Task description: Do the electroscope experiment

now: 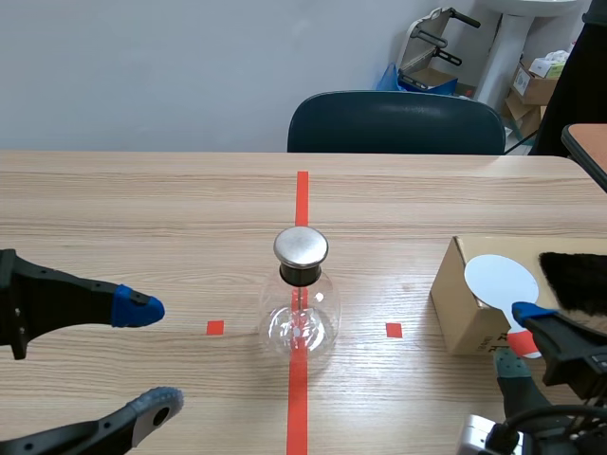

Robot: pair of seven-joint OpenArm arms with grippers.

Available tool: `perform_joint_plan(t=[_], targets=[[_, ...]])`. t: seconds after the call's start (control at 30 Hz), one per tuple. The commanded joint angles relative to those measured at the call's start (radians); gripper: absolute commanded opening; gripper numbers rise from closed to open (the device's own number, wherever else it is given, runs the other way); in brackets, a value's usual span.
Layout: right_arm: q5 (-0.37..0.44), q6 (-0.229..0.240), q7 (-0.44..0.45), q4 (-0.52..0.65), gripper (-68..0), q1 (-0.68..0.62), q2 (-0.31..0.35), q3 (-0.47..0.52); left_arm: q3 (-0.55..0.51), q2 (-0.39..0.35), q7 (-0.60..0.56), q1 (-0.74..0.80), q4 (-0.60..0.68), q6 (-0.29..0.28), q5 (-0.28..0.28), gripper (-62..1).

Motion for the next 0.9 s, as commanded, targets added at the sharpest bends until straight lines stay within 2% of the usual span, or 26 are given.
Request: perform_joint_plan(t=[0.0, 0.1, 0.2, 0.87], targets=[[0.01, -0.058, 0.007, 0.013, -38.6, 0.012, 0.011, 0.016, -0.003, 0.011, -0.015, 0.002, 0.009, -0.006, -0.007, -20.8], [0.011, -0.058, 0.02, 0.013, -50.2, 0.012, 0.011, 0.023, -0.003, 0.013, -0.014, 0.002, 0.009, -0.006, -0.007, -20.8], [0.007, -0.058, 0.024, 0.013, -65.9, 0.012, 0.011, 0.029, -0.003, 0.013, -0.014, 0.002, 0.009, -0.01, -0.007, -20.8], [-0.012, -0.058, 0.024, 0.013, -66.7, 0.012, 0.011, 0.035, -0.003, 0.013, -0.014, 0.002, 0.002, -0.009, -0.007, -20.8]])
